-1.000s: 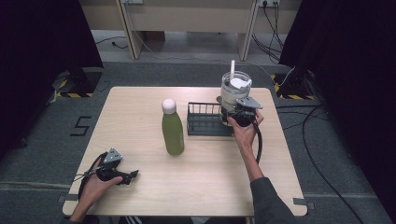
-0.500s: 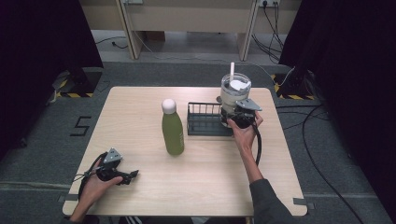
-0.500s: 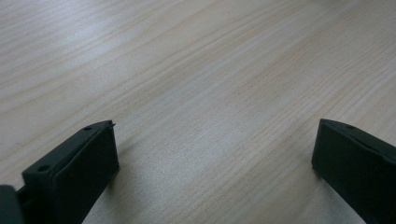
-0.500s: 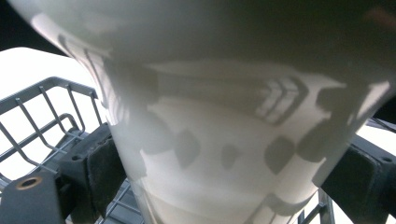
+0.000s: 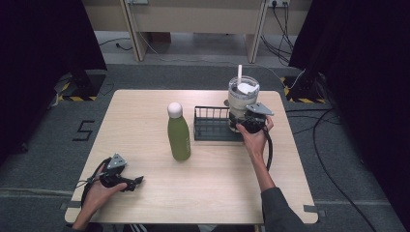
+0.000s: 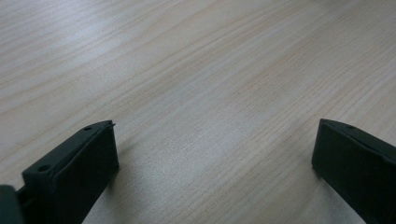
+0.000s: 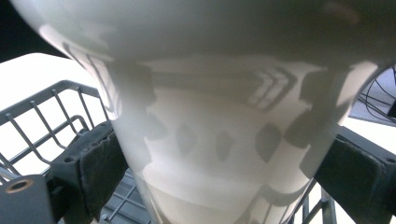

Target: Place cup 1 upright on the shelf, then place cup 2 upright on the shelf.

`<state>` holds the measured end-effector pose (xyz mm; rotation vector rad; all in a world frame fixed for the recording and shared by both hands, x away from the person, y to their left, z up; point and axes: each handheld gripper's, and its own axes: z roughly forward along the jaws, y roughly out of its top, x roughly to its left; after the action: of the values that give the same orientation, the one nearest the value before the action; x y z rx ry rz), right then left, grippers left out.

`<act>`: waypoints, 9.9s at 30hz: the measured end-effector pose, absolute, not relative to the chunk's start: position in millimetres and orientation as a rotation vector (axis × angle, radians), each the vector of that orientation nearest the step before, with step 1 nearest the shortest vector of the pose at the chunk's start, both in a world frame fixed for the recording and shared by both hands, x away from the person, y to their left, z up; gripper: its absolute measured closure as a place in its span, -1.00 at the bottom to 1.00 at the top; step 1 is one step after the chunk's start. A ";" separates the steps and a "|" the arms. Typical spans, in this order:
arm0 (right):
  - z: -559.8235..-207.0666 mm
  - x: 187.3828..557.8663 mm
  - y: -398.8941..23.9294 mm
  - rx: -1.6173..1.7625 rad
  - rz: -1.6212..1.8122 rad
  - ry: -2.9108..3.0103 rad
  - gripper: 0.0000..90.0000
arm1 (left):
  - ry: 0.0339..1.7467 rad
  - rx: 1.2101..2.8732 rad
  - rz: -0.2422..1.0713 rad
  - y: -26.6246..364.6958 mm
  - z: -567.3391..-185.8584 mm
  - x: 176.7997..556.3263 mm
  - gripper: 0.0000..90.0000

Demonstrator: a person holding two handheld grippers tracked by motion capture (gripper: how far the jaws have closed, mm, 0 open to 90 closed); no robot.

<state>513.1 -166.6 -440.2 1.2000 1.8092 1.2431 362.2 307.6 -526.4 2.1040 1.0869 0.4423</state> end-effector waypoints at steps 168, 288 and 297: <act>-507.7 330.6 -199.3 1.173 1.152 2.142 -0.65 | 1.086 2.105 0.440 307.4 -526.3 362.3 -1.00; -518.5 334.2 -193.1 1.198 0.962 2.312 -0.83 | 0.792 1.841 0.421 228.0 -484.3 386.1 -0.67; -518.4 334.3 -192.9 1.199 0.962 2.314 -0.83 | 0.800 1.833 0.440 219.3 -484.9 396.4 -0.67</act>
<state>334.3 -192.9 -518.4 1.1994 2.3137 0.9623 396.4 219.3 -484.9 1.8328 0.7999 0.4396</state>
